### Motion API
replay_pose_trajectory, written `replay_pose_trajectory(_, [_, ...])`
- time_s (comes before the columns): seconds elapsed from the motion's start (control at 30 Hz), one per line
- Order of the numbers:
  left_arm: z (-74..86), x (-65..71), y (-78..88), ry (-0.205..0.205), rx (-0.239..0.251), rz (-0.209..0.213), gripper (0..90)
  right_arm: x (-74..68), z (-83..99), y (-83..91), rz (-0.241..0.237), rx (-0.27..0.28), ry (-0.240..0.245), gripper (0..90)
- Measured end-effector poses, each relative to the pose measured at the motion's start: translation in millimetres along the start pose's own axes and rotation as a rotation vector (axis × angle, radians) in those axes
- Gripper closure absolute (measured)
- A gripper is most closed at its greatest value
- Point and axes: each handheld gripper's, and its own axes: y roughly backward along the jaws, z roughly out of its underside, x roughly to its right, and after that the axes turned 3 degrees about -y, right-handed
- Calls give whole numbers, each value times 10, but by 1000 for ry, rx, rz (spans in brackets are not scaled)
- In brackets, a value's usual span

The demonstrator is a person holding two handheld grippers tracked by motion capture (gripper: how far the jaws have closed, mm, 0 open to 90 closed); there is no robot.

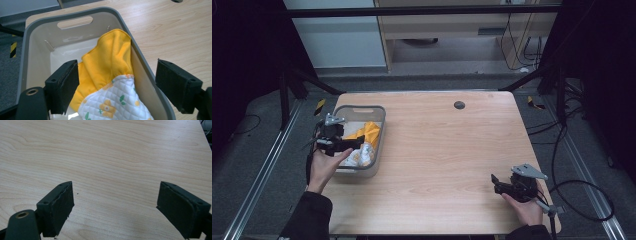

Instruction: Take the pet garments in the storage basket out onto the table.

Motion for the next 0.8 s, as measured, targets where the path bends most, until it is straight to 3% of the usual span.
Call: replay_pose_trajectory(0.8, [-55,25,-202,-28,-107,9,237,-11,-2,-6,-12,-11,-4,139])
